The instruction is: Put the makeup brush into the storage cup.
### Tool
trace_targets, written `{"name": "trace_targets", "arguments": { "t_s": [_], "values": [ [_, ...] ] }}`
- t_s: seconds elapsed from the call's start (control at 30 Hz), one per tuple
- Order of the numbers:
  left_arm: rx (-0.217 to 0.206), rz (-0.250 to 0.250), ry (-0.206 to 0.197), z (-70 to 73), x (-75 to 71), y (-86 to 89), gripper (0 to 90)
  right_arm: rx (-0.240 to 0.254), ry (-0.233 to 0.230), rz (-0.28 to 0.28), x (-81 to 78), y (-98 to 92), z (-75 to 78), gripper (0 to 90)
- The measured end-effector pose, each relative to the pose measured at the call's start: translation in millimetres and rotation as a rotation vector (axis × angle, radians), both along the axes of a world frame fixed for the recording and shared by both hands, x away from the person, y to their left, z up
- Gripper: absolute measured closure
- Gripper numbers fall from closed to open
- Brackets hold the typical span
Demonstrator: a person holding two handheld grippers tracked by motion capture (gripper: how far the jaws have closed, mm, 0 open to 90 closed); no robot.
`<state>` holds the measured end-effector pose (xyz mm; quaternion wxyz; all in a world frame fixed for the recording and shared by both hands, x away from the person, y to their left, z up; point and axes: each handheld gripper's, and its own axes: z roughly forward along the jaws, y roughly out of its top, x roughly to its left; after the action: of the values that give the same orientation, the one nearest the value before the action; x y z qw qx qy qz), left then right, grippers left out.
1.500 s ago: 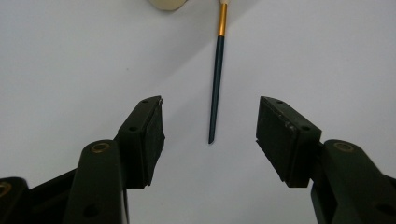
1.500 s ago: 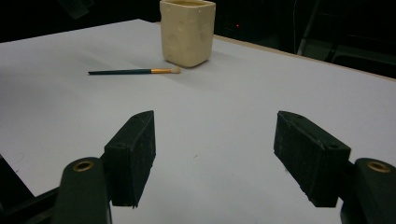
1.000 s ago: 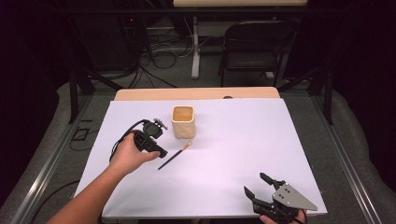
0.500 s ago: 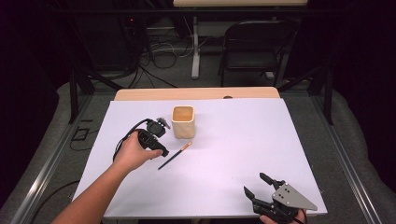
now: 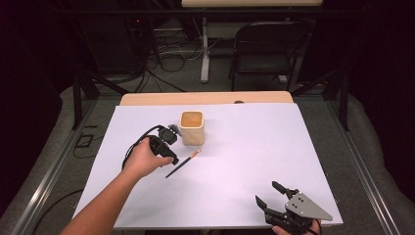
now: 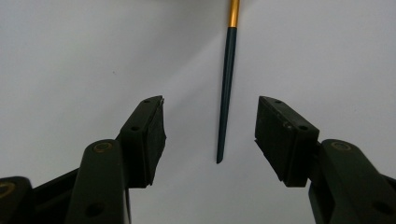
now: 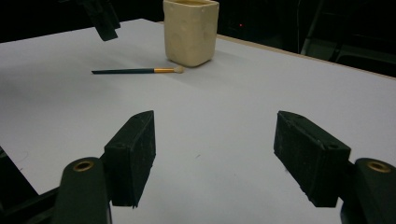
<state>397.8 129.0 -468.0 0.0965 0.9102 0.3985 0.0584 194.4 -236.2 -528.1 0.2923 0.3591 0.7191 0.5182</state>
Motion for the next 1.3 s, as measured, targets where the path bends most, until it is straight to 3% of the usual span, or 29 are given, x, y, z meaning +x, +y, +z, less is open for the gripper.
{"name": "trace_targets", "arguments": {
  "t_s": [0.27,0.73,1.17,1.3],
  "values": [
    [0.03,-0.021,0.007,-9.2,2.3,-6.4,45.0,-0.002,0.0,0.001,-0.1,-0.5,-0.1,29.2],
    [0.047,-0.067,0.02,-19.0,1.8,-13.6,45.6,-0.002,0.0,0.003,-0.2,-0.9,0.0,29.2],
    [0.088,-0.081,0.025,-28.0,2.2,-15.5,45.1,0.001,0.0,0.003,-0.3,-1.3,0.1,29.2],
    [0.08,-0.074,0.021,-28.6,2.5,-16.7,47.0,0.001,-0.002,0.003,-0.2,-1.1,0.0,29.2]
  ]
}}
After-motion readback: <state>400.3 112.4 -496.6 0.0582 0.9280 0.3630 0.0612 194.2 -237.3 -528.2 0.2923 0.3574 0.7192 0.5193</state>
